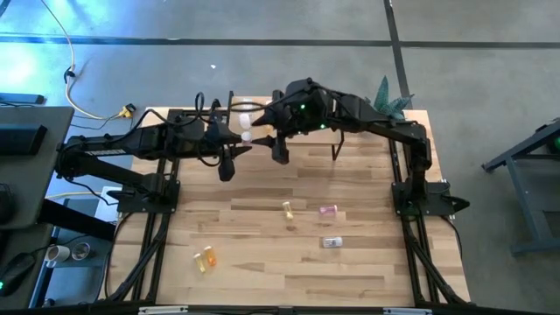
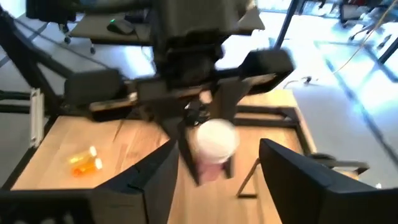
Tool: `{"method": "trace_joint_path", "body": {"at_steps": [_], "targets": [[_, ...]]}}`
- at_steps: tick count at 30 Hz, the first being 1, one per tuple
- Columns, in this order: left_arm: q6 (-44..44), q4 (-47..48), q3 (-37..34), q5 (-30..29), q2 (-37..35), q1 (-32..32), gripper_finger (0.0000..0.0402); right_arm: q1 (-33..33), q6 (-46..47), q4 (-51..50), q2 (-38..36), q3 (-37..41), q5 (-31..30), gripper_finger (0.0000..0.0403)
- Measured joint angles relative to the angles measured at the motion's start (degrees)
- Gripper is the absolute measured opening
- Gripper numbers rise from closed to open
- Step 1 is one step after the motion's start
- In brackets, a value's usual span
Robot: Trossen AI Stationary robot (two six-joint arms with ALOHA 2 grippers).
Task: Pick and place medicine bottles onto shelf by color
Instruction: Put the top pink pill bottle aligned with the other pink pill bottle on the shelf
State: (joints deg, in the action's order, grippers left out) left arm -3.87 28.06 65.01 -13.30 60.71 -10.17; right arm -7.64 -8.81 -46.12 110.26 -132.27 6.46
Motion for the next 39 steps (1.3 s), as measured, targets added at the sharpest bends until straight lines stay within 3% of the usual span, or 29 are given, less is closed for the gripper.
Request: {"method": "trace_joint_path", "body": {"at_steps": [10,39], "targets": [[-0.64,0.8,0.0,-0.19,0.48,0.02,0.0096,-1.7,-1.13,1.52,0.92,0.0,6.71,0.0224],[-0.44,-6.19,-0.04,1.32,5.51,0.15,0.0097,-1.59,0.38,-3.27,1.62,0.03,7.04,0.0224]]}}
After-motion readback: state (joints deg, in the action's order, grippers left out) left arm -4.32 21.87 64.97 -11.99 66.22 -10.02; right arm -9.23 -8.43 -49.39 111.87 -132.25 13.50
